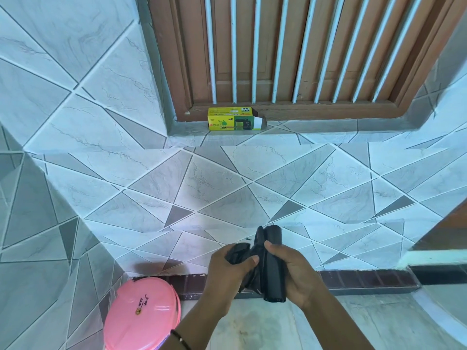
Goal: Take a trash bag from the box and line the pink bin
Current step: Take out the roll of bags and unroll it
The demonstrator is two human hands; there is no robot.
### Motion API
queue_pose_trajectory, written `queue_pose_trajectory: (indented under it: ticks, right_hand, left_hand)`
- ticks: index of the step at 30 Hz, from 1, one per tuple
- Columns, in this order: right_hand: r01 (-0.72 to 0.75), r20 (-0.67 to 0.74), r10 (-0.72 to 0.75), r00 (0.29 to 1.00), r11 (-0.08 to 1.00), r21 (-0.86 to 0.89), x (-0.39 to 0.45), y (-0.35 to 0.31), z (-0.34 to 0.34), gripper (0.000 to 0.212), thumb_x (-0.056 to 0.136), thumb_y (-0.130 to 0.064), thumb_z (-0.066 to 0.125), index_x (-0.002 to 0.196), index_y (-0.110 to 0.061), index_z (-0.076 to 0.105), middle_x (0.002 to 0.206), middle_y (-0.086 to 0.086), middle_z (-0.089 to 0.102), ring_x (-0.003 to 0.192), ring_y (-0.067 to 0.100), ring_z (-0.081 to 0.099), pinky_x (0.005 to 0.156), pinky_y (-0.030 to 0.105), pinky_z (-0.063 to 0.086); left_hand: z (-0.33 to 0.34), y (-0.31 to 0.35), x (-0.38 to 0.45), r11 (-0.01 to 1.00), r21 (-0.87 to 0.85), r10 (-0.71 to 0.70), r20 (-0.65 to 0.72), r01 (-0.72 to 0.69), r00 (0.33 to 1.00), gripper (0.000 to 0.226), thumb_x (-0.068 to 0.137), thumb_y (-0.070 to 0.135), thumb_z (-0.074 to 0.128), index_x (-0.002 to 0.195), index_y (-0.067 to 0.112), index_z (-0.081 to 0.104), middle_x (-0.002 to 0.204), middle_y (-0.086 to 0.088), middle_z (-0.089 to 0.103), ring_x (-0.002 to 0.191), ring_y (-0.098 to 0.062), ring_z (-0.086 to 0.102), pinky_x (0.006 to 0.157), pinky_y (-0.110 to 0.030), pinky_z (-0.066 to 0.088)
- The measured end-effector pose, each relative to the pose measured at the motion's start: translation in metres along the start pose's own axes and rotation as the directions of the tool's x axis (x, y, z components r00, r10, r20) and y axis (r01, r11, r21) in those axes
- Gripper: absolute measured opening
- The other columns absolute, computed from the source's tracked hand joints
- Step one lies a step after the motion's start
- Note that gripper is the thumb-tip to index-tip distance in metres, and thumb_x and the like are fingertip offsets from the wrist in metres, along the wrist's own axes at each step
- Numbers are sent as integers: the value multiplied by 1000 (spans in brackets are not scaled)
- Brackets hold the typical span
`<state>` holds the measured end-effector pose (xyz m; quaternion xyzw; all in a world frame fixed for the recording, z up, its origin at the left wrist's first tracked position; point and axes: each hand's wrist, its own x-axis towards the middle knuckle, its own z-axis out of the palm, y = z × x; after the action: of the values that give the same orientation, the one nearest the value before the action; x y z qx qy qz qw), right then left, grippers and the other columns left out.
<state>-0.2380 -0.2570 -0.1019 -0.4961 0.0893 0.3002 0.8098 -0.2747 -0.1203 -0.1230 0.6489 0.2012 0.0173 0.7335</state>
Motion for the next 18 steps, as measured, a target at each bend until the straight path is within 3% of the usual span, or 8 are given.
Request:
queue_pose_trajectory:
  ticks: [5,8,12,18]
  right_hand:
    - [-38,-7,38,999,999,36,1,-4,-7,38,81,-16,62,112,6,61,96,23,71,79,34,70,63,40,57]
    - [-26,-16,27,999,999,38,0,-7,-12,22,85,-13,60,102,1,64,82,14,75,70,27,72,58,35,57]
    - [-22,-44,23,999,999,24,-1,-7,-16,18,84,-12,61,99,-4,64,77,10,75,66,24,71,54,32,56]
    - [30,-123,-36,992,998,-51,-2,-8,-20,26,79,-15,67,102,-4,66,96,15,73,84,31,68,71,42,56]
  left_hand:
    - [-5,6,4,999,-17,33,-109,-35,994,21,71,3,76,90,10,69,88,-10,74,73,-20,69,61,-24,55]
    - [-15,12,5,997,-65,23,-203,-37,979,27,72,2,75,97,7,66,90,-7,71,74,-17,66,52,-13,51]
    - [-34,14,10,992,-124,-4,-285,-33,958,32,73,3,75,102,9,64,96,-7,69,78,-17,64,49,-13,51]
    - [-60,11,13,979,-199,-33,-364,-43,931,29,75,4,73,101,14,63,93,-5,67,74,-17,62,42,-16,49]
